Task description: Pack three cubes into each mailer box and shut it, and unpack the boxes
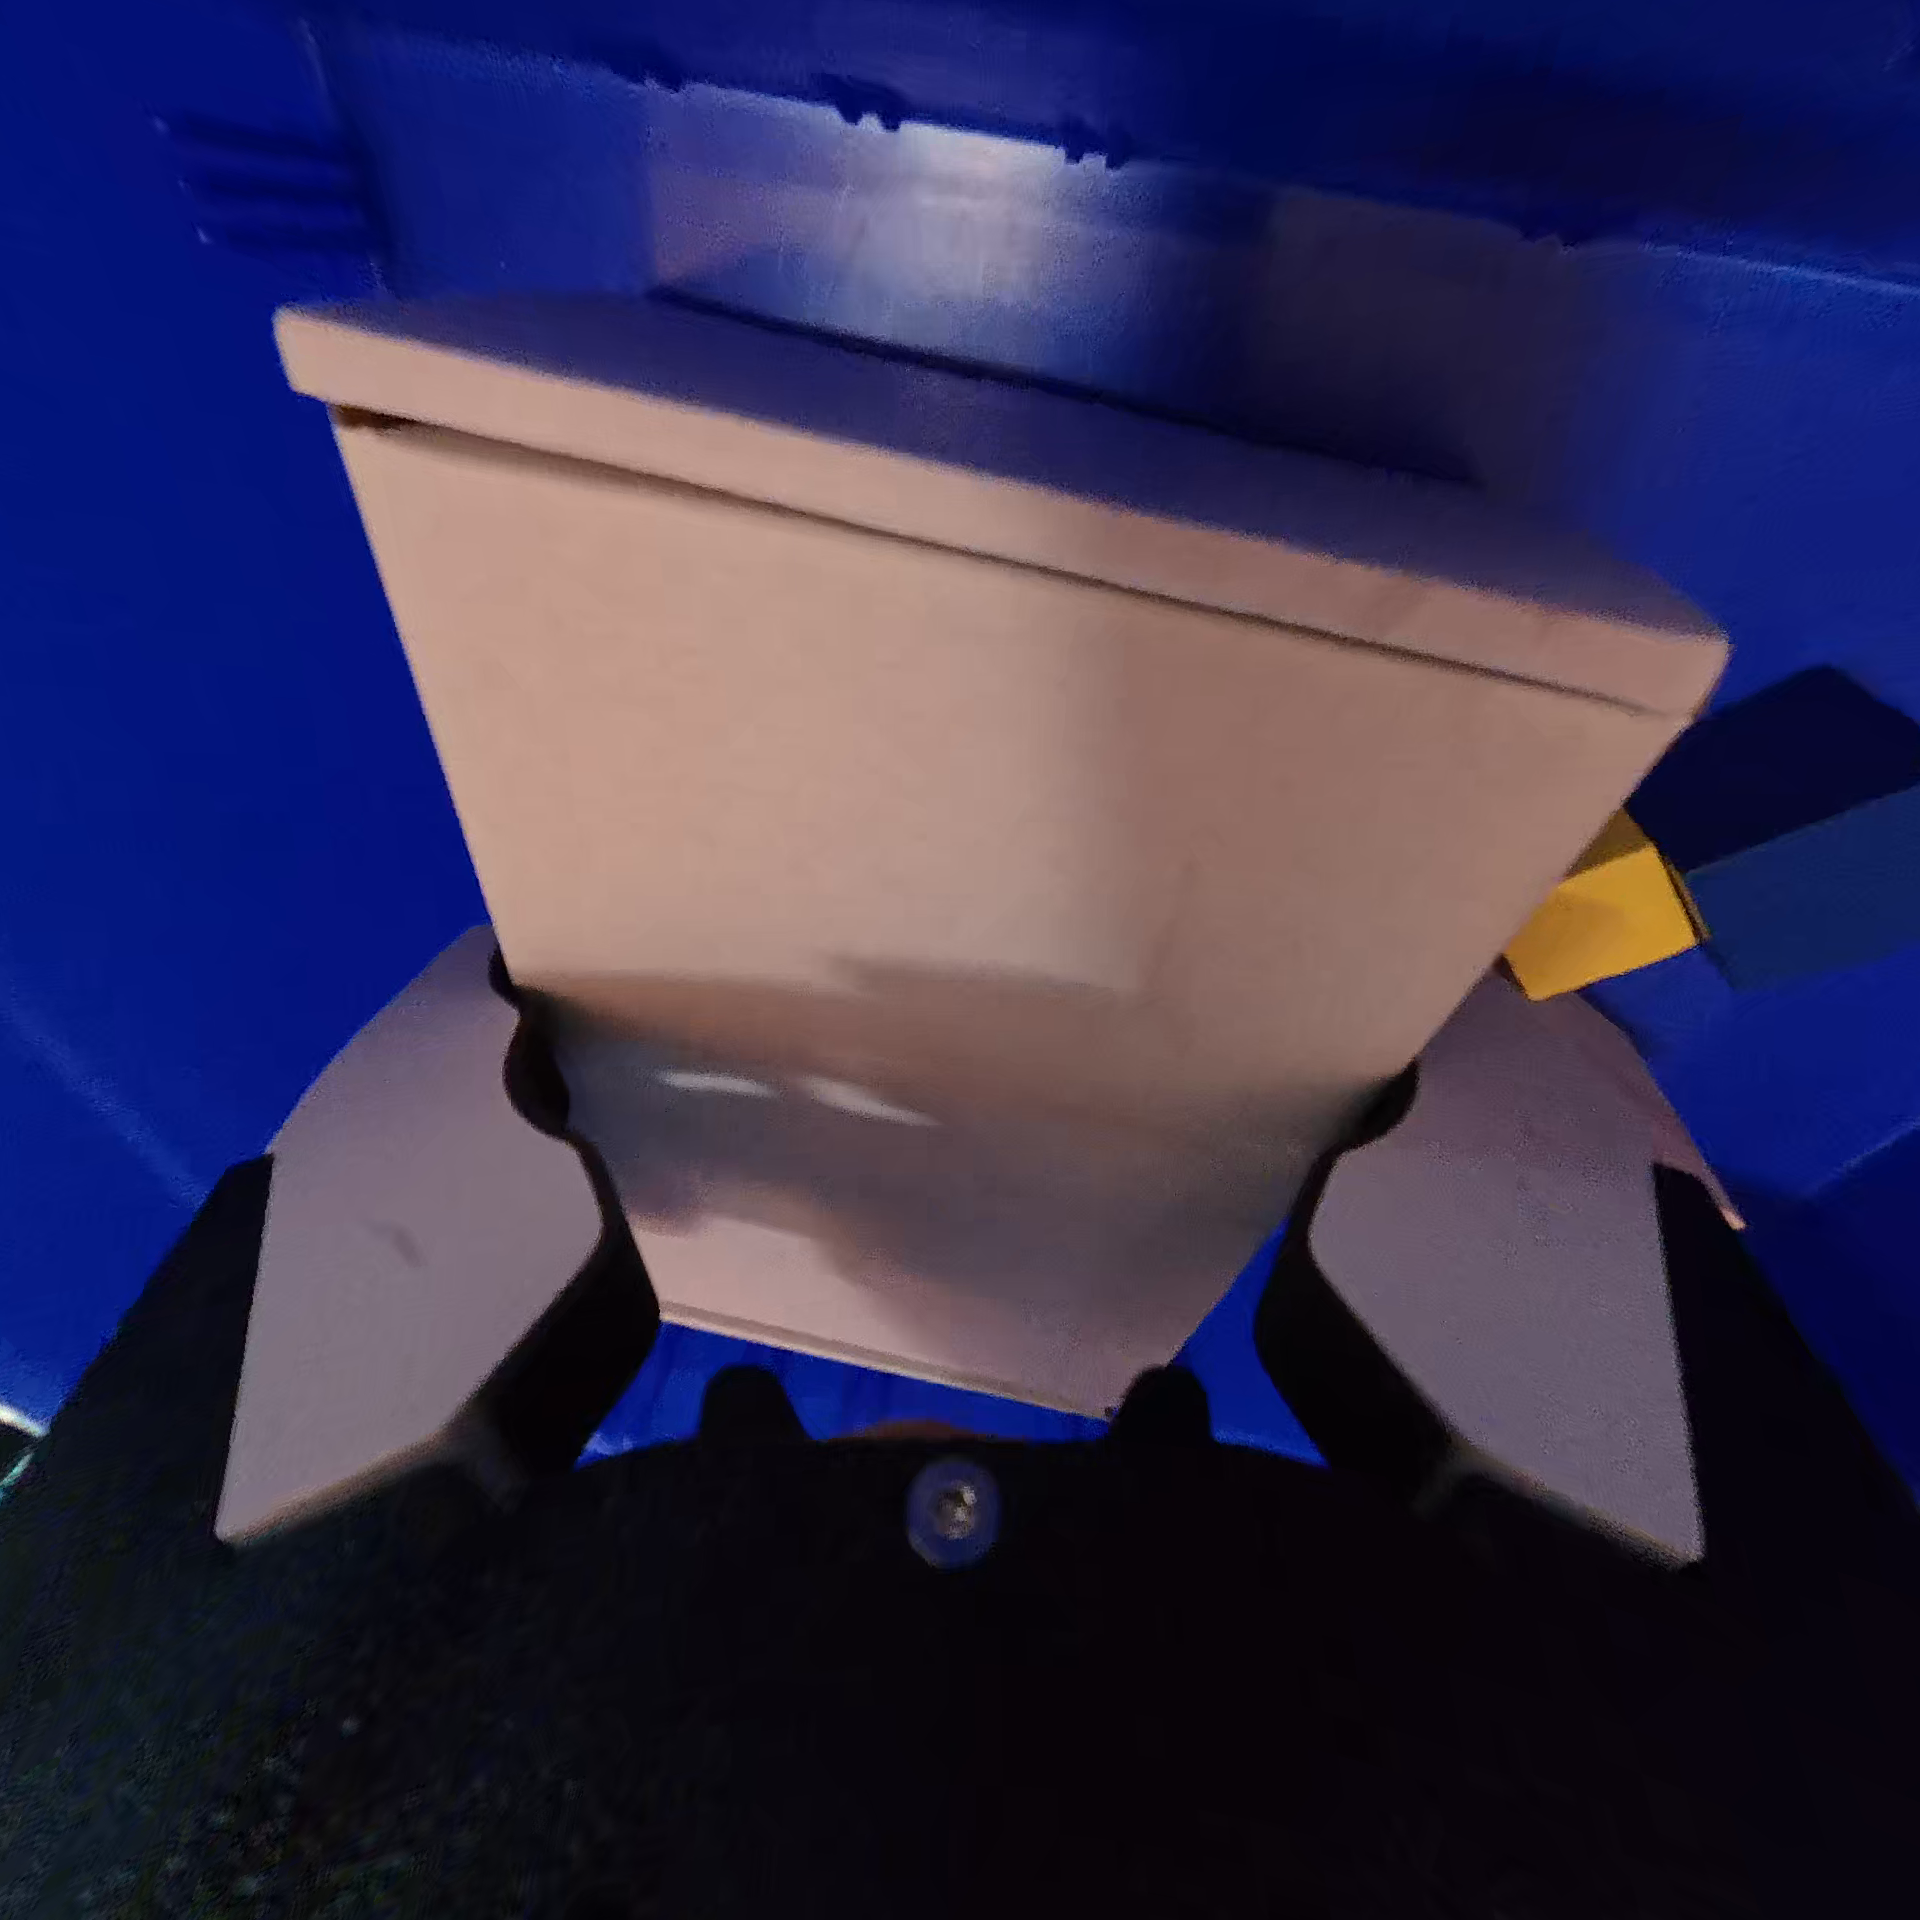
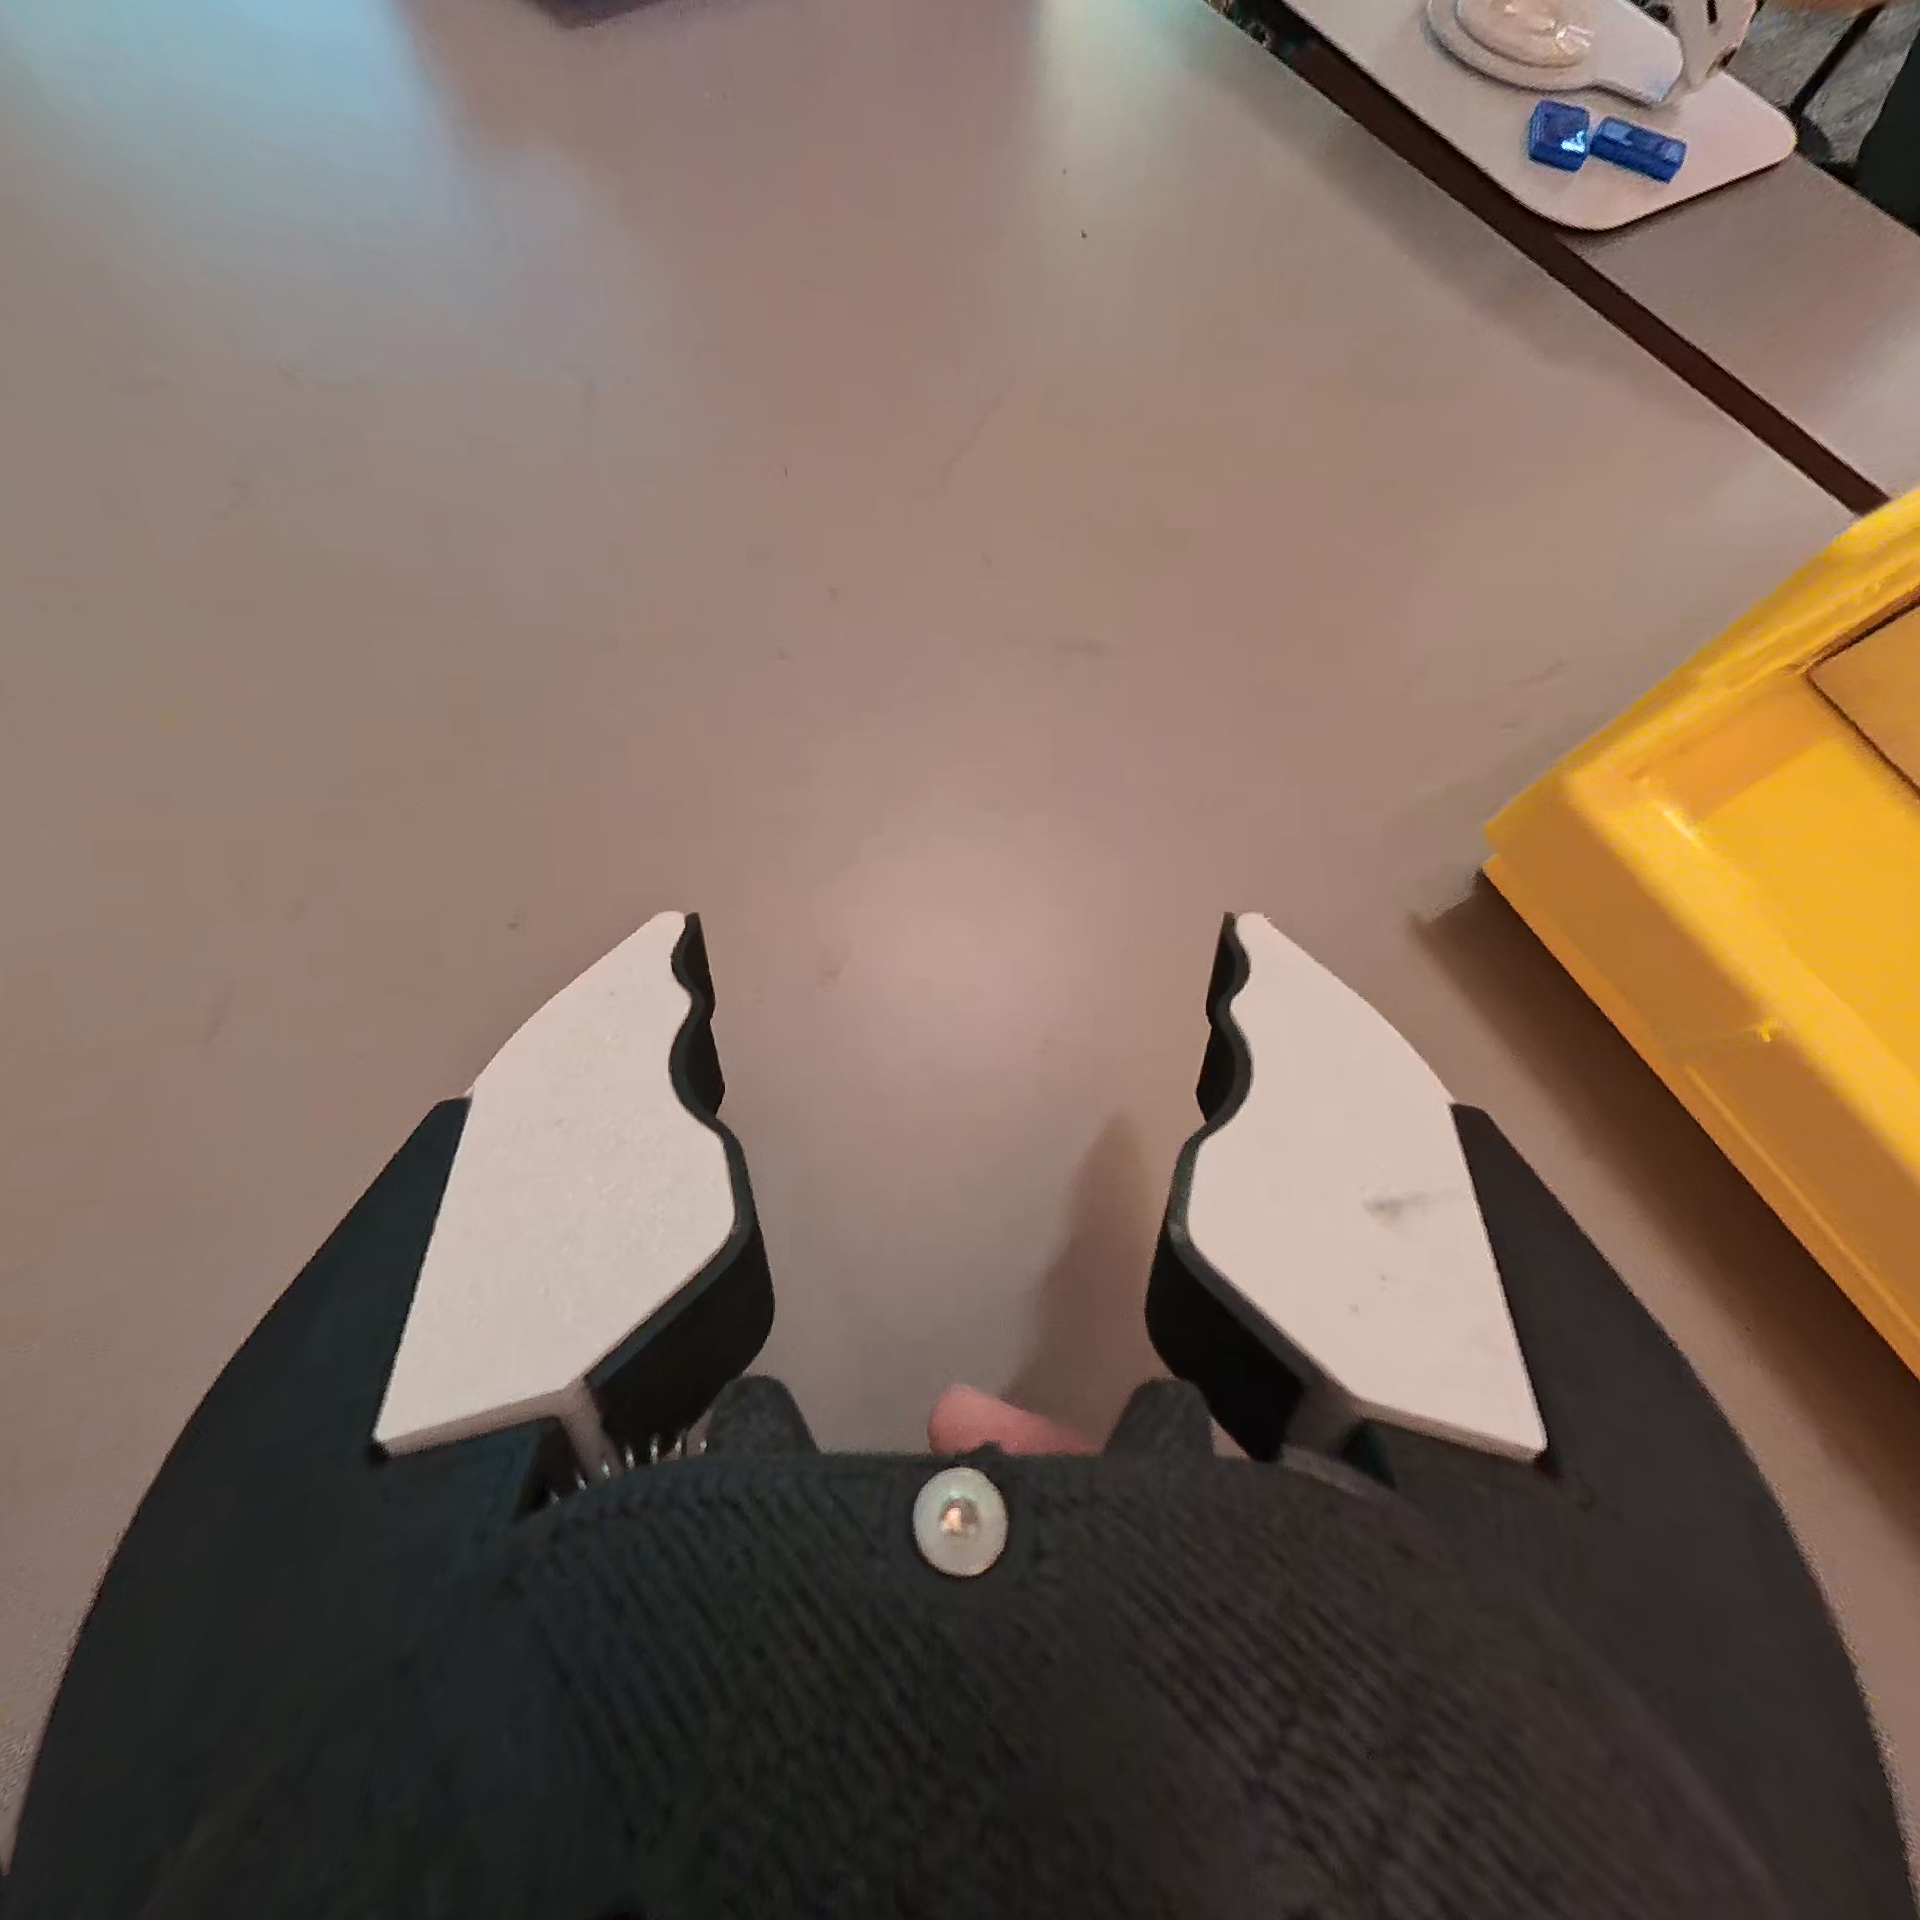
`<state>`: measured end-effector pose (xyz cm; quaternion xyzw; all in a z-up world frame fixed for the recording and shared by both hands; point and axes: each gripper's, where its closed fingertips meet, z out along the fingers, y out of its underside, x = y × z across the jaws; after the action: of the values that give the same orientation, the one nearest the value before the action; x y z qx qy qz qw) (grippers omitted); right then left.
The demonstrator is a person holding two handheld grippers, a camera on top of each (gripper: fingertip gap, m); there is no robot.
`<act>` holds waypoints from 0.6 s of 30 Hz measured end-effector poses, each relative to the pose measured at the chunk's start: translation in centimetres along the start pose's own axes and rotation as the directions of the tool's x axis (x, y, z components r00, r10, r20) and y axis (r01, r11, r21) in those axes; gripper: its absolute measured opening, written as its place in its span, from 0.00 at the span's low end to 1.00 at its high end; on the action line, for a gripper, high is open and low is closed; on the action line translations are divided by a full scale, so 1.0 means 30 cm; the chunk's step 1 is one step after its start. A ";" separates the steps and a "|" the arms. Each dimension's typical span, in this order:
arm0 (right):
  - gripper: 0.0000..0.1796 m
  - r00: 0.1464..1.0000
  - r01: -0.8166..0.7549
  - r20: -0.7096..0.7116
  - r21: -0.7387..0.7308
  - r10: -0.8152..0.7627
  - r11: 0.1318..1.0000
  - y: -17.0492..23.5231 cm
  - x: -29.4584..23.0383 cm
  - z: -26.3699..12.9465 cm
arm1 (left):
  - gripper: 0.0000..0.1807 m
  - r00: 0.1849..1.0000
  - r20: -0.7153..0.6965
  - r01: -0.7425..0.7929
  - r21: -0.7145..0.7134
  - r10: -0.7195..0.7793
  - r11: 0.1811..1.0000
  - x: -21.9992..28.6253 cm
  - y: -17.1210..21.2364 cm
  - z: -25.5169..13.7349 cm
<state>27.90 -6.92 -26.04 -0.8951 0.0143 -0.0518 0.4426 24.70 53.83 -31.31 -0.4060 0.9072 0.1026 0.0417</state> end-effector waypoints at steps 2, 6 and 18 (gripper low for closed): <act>0.50 1.000 0.011 -0.006 0.009 -0.011 1.000 -0.022 0.005 0.015 | 0.80 0.998 0.068 -0.018 0.016 0.017 1.000 -0.017 -0.002 -0.012; 0.49 0.999 0.037 -0.022 0.039 -0.036 0.999 -0.090 0.004 0.035 | 0.80 0.993 0.118 0.003 0.056 -0.009 0.998 -0.010 0.006 -0.107; 0.45 0.944 0.330 -0.071 0.173 -0.322 0.928 -0.284 -0.181 0.101 | 0.80 0.996 -0.009 -0.083 0.303 0.090 0.949 0.498 -0.197 -0.635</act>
<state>22.66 1.05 -21.55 -0.8394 -0.1303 -0.1439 0.5077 19.28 34.92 -16.00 -0.3557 0.9295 -0.0402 0.0883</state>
